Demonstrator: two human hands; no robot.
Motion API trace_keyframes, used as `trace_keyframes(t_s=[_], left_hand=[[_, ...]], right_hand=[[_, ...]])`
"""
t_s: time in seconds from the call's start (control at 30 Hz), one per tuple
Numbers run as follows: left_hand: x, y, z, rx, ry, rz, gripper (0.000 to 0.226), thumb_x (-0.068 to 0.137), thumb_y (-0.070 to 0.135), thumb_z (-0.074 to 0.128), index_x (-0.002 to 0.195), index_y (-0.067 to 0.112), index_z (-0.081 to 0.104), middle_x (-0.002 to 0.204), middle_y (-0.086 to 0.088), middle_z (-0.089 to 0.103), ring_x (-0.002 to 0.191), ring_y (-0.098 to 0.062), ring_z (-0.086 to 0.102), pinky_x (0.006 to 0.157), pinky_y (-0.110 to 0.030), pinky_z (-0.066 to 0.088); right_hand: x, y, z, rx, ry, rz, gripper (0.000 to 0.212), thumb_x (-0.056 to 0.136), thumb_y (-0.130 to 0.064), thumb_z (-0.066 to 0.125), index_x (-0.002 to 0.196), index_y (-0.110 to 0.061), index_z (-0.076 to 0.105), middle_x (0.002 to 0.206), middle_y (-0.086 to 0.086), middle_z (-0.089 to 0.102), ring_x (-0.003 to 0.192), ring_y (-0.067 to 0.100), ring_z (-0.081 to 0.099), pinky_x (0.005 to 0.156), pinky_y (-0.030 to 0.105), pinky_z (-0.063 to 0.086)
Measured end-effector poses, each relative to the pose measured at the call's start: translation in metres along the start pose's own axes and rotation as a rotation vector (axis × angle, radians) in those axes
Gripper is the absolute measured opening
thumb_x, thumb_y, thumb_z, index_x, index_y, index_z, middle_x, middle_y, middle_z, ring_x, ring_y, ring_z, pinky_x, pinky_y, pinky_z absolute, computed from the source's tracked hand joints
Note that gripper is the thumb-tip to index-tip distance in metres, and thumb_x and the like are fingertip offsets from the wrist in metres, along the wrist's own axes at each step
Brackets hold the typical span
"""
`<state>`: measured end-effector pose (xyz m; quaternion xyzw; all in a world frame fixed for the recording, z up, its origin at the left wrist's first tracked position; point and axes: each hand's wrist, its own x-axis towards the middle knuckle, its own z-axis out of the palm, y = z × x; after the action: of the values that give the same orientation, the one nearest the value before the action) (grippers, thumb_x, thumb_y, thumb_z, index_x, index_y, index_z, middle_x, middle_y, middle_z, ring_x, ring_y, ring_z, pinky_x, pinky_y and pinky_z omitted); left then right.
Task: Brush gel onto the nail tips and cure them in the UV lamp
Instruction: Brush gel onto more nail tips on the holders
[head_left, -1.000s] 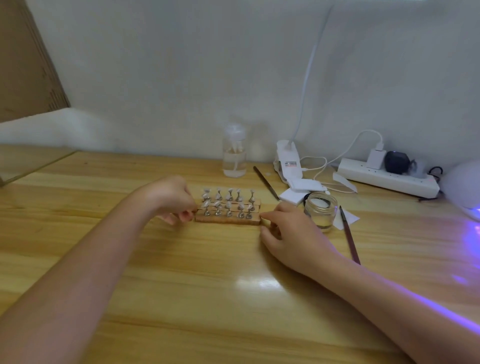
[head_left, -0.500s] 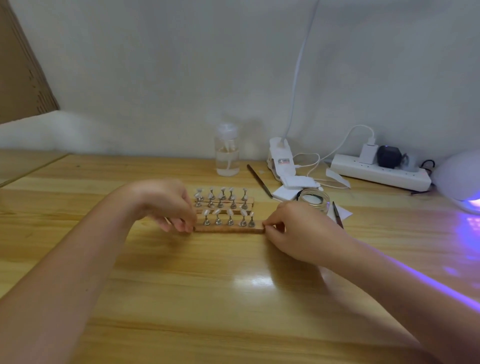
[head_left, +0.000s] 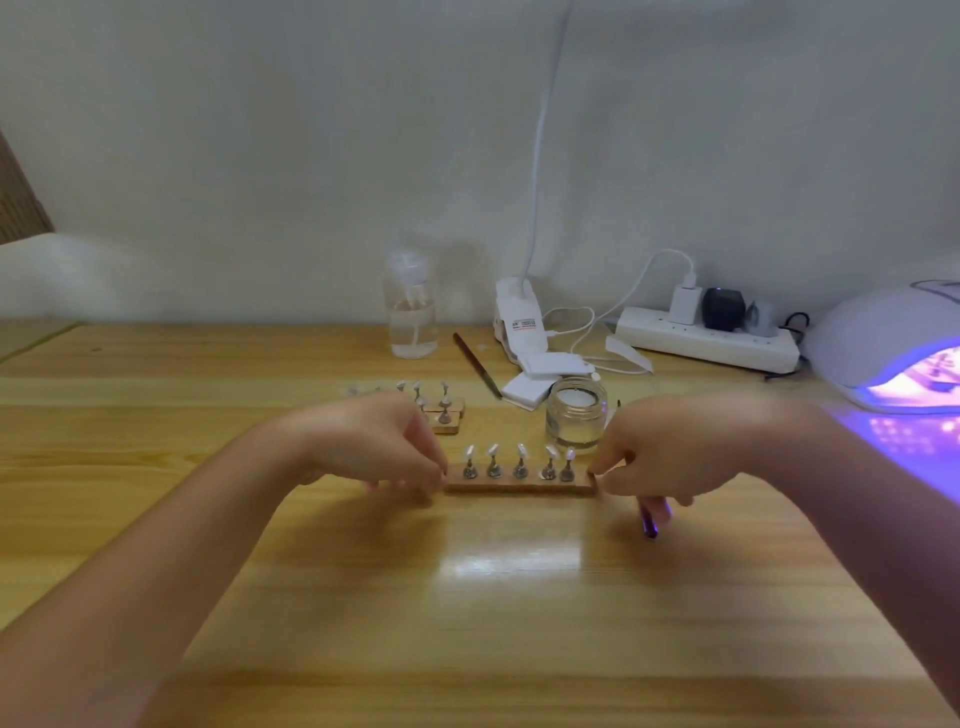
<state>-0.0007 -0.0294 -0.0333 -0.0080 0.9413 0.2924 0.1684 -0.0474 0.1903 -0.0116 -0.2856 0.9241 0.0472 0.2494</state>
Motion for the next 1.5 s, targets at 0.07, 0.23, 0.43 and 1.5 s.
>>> trace_keyframes(t_s=[0.07,0.23,0.43,1.5], left_hand=[[0.005,0.005,0.011,-0.027,0.047,0.037,0.009,0.082,0.023,0.064,0.083,0.026,0.073,0.069,0.014,0.068,0.058,0.003,0.055,0.054,-0.014,0.043],[0.012,0.01,0.028,-0.023,0.107,0.054,0.024,0.088,0.026,0.054,0.088,0.008,0.07,0.082,0.003,0.055,0.071,-0.013,0.05,0.067,-0.025,0.041],[0.015,0.012,0.037,0.012,0.187,0.11,0.007,0.089,0.024,0.053,0.082,0.022,0.053,0.084,-0.002,0.048,0.077,-0.011,0.044,0.061,-0.022,0.031],[0.034,0.008,0.061,-0.358,0.508,0.215,0.006,0.078,0.024,0.07,0.079,0.03,0.069,0.038,0.014,0.037,0.04,0.0,0.037,0.06,-0.021,0.034]], right_hand=[[-0.003,0.01,-0.002,0.006,-0.028,0.025,0.029,0.096,-0.027,0.04,0.112,-0.015,0.061,0.06,-0.01,0.059,0.042,-0.001,0.047,0.064,0.024,0.041],[-0.003,0.022,-0.004,0.024,-0.065,0.085,0.035,0.097,-0.028,0.041,0.13,-0.024,0.049,0.062,-0.012,0.059,0.05,0.002,0.048,0.055,0.017,0.041],[0.002,0.028,-0.003,0.06,-0.033,0.09,0.031,0.096,-0.028,0.041,0.125,-0.02,0.053,0.063,-0.01,0.058,0.049,0.004,0.046,0.041,0.013,0.036],[0.029,0.057,0.003,0.696,0.451,0.128,0.02,0.088,-0.023,0.055,0.077,-0.008,0.064,0.052,-0.001,0.065,0.034,0.005,0.045,0.035,0.014,0.035]])
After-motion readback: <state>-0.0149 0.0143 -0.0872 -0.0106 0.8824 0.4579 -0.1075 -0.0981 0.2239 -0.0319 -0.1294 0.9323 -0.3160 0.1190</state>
